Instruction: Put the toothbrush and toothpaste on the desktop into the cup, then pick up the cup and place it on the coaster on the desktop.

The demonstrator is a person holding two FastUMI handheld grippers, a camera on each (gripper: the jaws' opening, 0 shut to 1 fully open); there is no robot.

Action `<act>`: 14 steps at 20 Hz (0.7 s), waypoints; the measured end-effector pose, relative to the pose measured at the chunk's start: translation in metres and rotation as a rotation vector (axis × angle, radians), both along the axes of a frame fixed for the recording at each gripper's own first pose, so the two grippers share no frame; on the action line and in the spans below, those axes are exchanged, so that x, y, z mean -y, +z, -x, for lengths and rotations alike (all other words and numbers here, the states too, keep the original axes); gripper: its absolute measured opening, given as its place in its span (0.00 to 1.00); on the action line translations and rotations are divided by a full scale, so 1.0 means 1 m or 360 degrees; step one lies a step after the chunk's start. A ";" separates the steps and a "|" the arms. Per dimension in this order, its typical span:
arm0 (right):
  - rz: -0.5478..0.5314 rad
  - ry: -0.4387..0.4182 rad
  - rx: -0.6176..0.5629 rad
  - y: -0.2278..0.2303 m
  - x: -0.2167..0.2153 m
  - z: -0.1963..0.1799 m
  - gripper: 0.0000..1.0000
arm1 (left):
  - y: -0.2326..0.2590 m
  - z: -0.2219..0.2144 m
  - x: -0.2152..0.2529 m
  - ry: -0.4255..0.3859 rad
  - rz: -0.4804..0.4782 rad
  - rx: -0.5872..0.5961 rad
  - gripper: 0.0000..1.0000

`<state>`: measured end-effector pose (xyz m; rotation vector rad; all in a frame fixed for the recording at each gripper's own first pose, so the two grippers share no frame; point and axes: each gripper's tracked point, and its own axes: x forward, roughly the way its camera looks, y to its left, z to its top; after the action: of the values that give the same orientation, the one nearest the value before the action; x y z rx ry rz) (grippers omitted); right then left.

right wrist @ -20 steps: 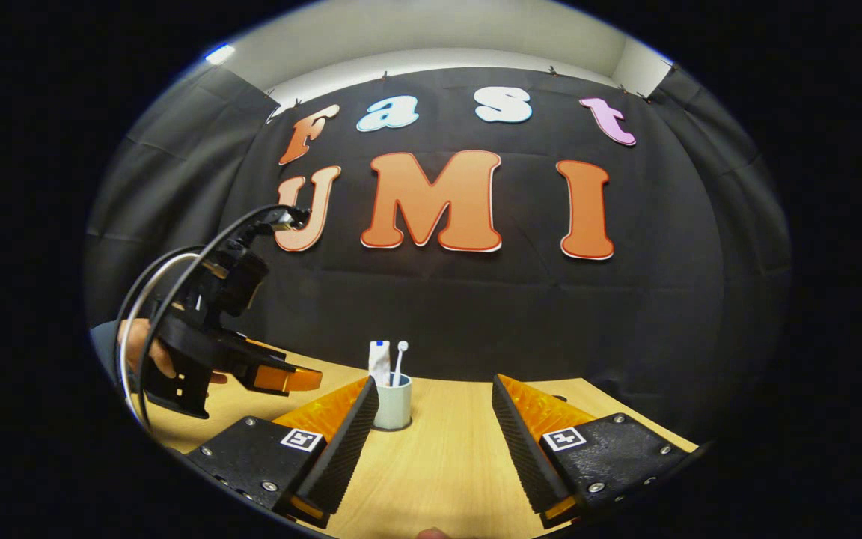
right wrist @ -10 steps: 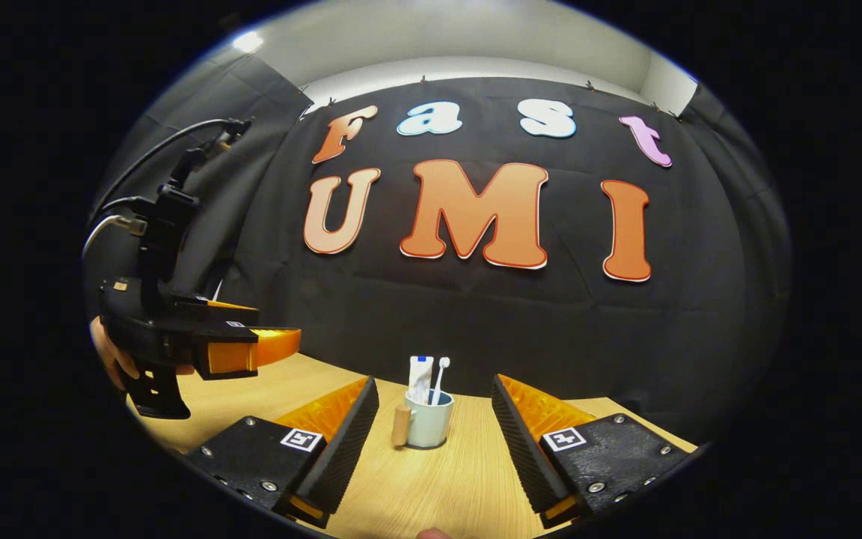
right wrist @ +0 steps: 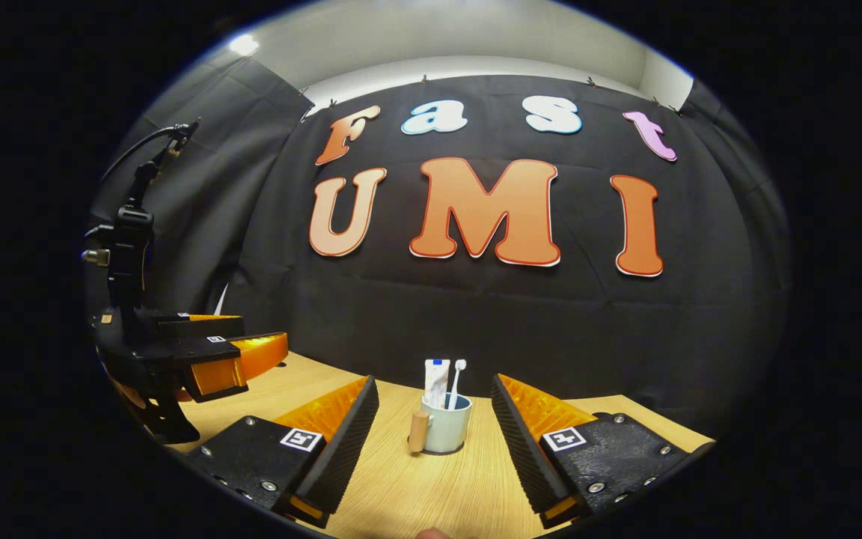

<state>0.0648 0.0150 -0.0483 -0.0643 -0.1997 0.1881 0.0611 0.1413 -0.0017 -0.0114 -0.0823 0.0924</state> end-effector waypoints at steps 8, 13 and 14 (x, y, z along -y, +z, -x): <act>0.0015 0.0016 -0.0006 -0.003 -0.001 -0.005 0.92 | -0.006 -0.003 -0.005 0.0012 0.0000 0.0006 1.00; 0.0022 0.0024 -0.0018 -0.005 -0.001 -0.006 0.92 | -0.010 -0.006 -0.002 0.0004 -0.0003 -0.0013 0.98; 0.0018 0.0023 -0.0020 -0.005 0.000 -0.005 0.92 | -0.011 -0.006 -0.001 0.0006 -0.0008 -0.0024 0.98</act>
<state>0.0702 0.0151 -0.0530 -0.0729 -0.1867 0.2041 0.0673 0.1423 -0.0131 -0.0058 -0.0676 0.0962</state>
